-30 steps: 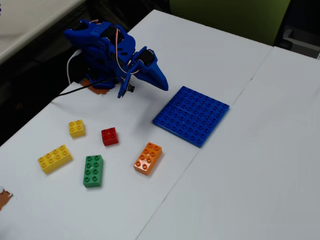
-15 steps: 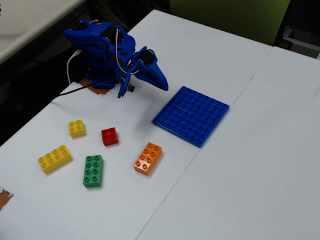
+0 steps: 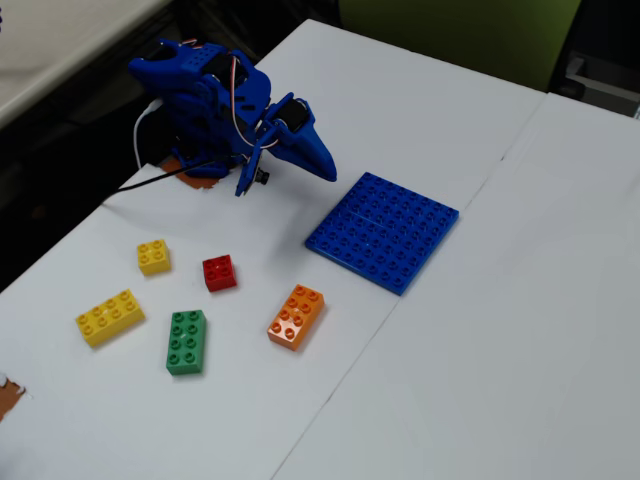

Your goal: Pick up the 2x2 yellow block and go up the 8x8 blue block.

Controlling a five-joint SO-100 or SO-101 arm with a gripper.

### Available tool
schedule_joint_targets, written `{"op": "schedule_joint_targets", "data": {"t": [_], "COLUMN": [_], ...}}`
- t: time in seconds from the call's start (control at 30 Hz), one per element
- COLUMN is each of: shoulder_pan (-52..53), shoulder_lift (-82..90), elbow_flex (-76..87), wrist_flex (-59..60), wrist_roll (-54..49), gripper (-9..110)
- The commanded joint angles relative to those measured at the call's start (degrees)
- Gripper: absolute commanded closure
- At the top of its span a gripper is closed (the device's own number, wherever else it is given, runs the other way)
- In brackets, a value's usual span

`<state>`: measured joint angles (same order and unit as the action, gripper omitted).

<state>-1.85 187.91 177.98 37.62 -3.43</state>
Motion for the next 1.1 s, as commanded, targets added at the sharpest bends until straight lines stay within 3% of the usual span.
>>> {"op": "schedule_joint_targets", "data": {"t": [0.0,0.43,0.53,0.8,1.07], "shoulder_pan": [-0.09,-0.09,-0.18,0.44,0.18], "shoulder_lift": [2.37,2.37,2.37,-1.76,-16.35], "elbow_flex": [2.46,2.46,2.37,-2.99,-21.27], "wrist_flex": [0.09,0.26,-1.85,-4.31,3.69], "wrist_roll": [0.0,0.26,-9.14,-15.73,-29.97], "gripper": [101,101,101,101,101]}}
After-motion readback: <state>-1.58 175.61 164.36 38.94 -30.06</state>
